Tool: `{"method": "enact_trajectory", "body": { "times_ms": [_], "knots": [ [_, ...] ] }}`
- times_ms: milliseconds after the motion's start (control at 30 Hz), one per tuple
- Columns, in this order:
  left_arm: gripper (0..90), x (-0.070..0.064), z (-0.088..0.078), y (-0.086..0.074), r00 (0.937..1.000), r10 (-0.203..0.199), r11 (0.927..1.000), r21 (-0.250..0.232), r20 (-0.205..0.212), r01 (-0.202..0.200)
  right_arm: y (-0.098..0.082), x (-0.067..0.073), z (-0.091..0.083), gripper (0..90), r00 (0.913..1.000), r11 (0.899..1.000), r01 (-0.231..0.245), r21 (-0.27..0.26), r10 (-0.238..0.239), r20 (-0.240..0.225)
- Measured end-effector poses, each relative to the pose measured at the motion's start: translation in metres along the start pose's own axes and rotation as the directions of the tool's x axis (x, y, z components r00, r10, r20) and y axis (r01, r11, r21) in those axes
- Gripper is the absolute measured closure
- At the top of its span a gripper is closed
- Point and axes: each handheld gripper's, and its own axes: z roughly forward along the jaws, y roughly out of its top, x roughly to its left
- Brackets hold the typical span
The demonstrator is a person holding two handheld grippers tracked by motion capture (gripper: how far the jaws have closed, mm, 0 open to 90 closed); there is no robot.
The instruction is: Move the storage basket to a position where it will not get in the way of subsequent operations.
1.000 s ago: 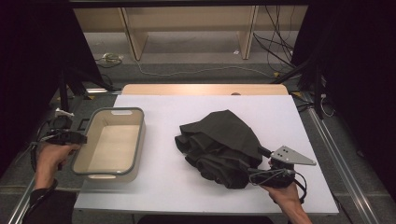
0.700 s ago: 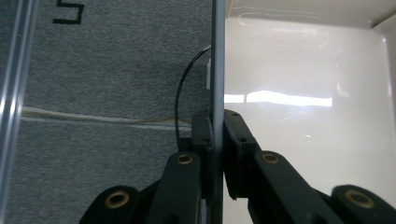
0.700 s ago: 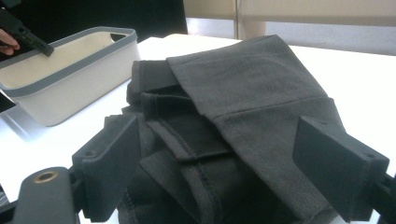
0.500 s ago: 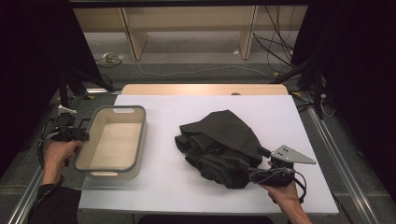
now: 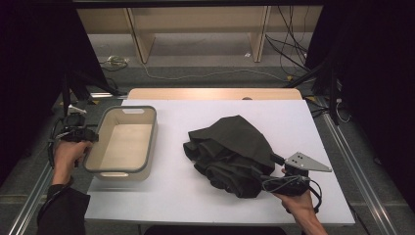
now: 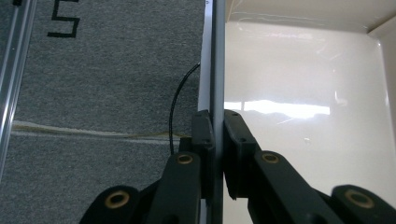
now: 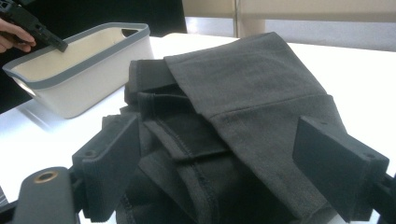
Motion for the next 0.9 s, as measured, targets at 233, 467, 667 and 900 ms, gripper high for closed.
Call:
{"method": "enact_trajectory", "body": {
  "times_ms": [233, 467, 667, 900],
  "knots": [
    [83.8, 0.001, 0.001, 0.001, 1.0, 0.007, 0.9999, -0.007, -0.002, -0.008, 0.0, 0.0, 0.0, 16.0, 1.0, 1.0, 0.003, -0.001, -0.003, -0.002],
    [83.1, 0.003, 0.002, 0.001, 1.0, 0.004, 0.9996, -0.028, -0.007, -0.004, 0.0, 0.001, 0.0, 16.1, 1.0, 1.0, 0.005, -0.001, -0.005, -0.003],
    [72.8, 0.003, -0.003, 0.0, 0.9998, -0.017, 0.9985, -0.052, 0.011, 0.017, 0.0, 0.0, 0.0, 16.0, 1.0, 1.0, 0.004, -0.001, -0.004, -0.001],
    [54.4, -0.006, -0.017, 0.003, 0.9986, -0.006, 0.9959, -0.09, 0.052, 0.01, 0.0, 0.001, -0.001, 16.1, 1.0, 1.0, 0.005, 0.001, -0.005, 0.002]
  ]
}}
